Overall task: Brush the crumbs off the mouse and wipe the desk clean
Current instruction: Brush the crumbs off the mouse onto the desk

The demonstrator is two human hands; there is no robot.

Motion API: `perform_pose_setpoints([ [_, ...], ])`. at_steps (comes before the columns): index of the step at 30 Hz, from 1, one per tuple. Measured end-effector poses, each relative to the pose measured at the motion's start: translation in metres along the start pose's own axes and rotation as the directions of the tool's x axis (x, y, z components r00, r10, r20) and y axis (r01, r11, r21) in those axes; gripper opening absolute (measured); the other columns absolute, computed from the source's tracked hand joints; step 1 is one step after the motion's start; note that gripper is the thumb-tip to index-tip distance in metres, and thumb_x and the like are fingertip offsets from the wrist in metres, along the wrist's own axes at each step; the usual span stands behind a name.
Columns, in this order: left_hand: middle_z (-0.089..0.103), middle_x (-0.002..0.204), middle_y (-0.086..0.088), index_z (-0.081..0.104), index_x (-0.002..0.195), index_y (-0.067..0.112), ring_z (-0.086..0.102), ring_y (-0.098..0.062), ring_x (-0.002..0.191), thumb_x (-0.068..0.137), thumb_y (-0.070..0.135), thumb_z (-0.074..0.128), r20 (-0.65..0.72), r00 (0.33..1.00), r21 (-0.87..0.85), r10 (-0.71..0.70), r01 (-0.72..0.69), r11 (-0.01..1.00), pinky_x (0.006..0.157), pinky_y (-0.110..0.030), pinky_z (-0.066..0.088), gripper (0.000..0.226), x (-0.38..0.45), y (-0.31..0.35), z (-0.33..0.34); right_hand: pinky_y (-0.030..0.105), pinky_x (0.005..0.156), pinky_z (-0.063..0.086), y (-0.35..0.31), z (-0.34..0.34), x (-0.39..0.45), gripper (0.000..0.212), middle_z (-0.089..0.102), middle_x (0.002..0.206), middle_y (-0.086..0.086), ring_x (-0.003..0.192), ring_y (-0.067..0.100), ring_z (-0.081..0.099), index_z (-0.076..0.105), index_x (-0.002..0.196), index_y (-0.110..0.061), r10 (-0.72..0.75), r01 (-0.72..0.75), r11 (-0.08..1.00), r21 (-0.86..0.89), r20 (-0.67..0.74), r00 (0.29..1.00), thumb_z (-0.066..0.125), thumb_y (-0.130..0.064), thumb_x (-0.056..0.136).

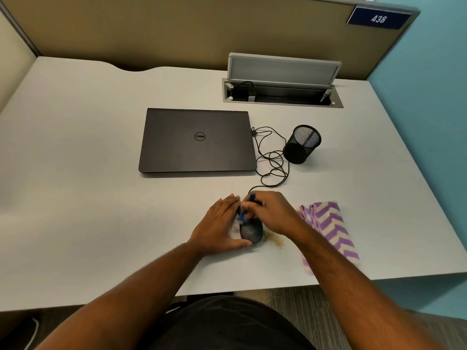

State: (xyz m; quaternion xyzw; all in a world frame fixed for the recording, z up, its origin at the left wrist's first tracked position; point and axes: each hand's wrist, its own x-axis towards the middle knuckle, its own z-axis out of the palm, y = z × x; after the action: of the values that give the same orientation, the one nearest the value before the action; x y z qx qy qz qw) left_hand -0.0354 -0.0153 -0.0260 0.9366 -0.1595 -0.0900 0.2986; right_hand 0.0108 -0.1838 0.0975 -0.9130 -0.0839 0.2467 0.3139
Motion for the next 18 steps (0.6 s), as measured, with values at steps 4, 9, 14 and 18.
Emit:
perform_pose_setpoints([
  [4,0.011,0.169,0.006,0.017,0.161,0.023,0.005,-0.011,0.155,0.073,0.090,0.056,0.014,1.000,0.015,-0.008,0.007,1.000,0.127,-0.036,0.007,0.117,0.000,0.001,-0.001,0.027,0.088,0.053,0.006,-0.006,0.005,0.022,0.071,0.102,0.001,0.093,0.016,0.066,0.069,0.113,-0.015,0.071,-0.058,0.996,0.072,-0.197,0.978,0.056,-0.027,0.100],
  [9,0.013,0.169,0.006,0.020,0.160,0.023,0.006,-0.011,0.155,0.072,0.091,0.055,0.004,1.000,0.013,-0.001,0.001,1.000,0.127,-0.037,0.008,0.116,0.000,0.000,-0.001,0.027,0.085,0.053,0.012,-0.002,0.003,0.023,0.072,0.100,0.006,0.091,0.019,0.068,0.066,0.113,-0.014,0.095,-0.096,0.995,-0.031,-0.041,0.995,0.055,-0.029,0.100],
  [14,0.014,0.169,0.005,0.019,0.160,0.023,0.006,-0.011,0.155,0.073,0.090,0.057,0.003,1.000,0.013,0.000,0.000,1.000,0.127,-0.034,0.005,0.116,0.001,0.001,-0.001,0.028,0.081,0.057,0.010,-0.005,0.000,0.018,0.073,0.090,0.004,0.081,0.015,0.071,0.065,0.106,-0.013,0.066,-0.064,0.996,0.059,-0.043,0.997,0.056,-0.028,0.099],
  [18,0.012,0.169,0.005,0.018,0.160,0.024,0.006,-0.012,0.155,0.073,0.090,0.057,0.015,1.000,0.008,-0.012,0.012,1.000,0.125,-0.032,0.003,0.116,0.001,0.001,-0.001,0.032,0.086,0.057,0.017,-0.003,0.002,0.023,0.073,0.094,0.006,0.087,0.019,0.069,0.066,0.109,-0.013,0.096,-0.084,0.994,0.071,-0.186,0.978,0.055,-0.031,0.099],
])
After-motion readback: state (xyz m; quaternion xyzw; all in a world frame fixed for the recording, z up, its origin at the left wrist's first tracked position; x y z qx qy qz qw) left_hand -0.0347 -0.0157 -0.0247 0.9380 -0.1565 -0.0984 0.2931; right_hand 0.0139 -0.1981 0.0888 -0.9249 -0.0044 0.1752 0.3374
